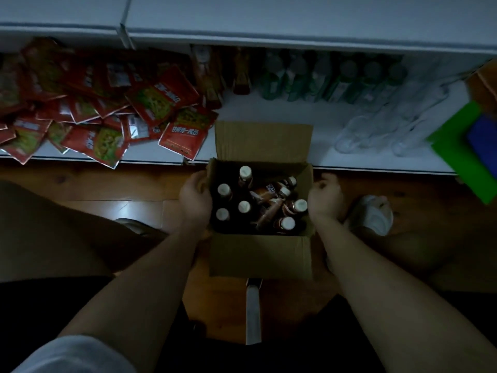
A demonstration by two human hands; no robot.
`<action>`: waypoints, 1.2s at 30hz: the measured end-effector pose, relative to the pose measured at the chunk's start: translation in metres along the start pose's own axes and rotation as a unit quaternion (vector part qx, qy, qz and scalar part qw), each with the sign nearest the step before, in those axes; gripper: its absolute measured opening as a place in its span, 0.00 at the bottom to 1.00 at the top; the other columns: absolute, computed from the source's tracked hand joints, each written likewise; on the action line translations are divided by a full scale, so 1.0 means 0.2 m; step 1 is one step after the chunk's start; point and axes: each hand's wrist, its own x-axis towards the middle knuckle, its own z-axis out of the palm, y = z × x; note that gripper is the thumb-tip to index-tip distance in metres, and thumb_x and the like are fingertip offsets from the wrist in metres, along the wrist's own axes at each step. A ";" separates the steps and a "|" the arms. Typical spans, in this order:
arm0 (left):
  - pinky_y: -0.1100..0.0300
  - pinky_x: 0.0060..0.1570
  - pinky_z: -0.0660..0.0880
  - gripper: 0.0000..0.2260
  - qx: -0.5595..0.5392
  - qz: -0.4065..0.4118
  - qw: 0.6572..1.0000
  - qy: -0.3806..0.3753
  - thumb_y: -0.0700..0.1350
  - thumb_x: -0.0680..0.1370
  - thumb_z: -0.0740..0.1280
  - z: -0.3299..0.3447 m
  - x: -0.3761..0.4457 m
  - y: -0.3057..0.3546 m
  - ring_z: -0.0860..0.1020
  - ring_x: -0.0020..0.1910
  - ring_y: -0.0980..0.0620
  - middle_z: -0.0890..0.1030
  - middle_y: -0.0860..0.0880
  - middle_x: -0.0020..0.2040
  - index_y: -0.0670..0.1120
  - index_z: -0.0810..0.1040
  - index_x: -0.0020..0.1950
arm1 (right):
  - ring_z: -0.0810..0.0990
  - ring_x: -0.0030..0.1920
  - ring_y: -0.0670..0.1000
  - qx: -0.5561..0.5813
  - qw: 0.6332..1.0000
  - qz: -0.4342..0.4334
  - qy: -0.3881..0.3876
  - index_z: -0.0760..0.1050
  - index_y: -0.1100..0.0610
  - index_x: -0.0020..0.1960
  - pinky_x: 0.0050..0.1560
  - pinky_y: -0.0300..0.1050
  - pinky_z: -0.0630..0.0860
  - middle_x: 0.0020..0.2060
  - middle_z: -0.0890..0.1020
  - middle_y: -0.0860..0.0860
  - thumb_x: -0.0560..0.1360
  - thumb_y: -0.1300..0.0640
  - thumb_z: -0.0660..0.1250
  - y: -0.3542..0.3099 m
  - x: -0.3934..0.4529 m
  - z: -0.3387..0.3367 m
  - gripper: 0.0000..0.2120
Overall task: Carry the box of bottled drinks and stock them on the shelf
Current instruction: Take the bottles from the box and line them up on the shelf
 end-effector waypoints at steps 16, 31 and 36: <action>0.50 0.48 0.75 0.11 0.375 0.009 0.904 -0.203 0.39 0.81 0.59 0.17 -0.11 0.06 0.78 0.54 0.40 0.79 0.39 0.57 0.42 0.74 0.63 | 0.70 0.70 0.57 -0.170 0.889 -0.260 -0.336 0.70 0.52 0.70 0.66 0.53 0.69 0.70 0.71 0.53 0.75 0.66 0.65 -0.04 -0.29 0.42 0.24; 0.58 0.38 0.71 0.15 0.312 0.057 0.917 -0.244 0.47 0.69 0.74 -0.09 0.06 0.27 0.77 0.44 0.50 0.80 0.47 0.49 0.47 0.77 0.53 | 0.80 0.57 0.51 -0.086 0.883 -0.203 -0.414 0.80 0.54 0.56 0.62 0.54 0.75 0.53 0.84 0.50 0.69 0.60 0.76 -0.31 -0.10 0.10 0.16; 0.56 0.36 0.75 0.16 0.225 0.115 0.949 -0.190 0.48 0.65 0.78 -0.22 0.03 0.47 0.78 0.42 0.51 0.82 0.48 0.44 0.46 0.77 0.46 | 0.79 0.50 0.37 0.005 0.886 -0.181 -0.426 0.80 0.43 0.51 0.44 0.32 0.73 0.49 0.82 0.38 0.69 0.52 0.76 -0.44 -0.13 -0.15 0.12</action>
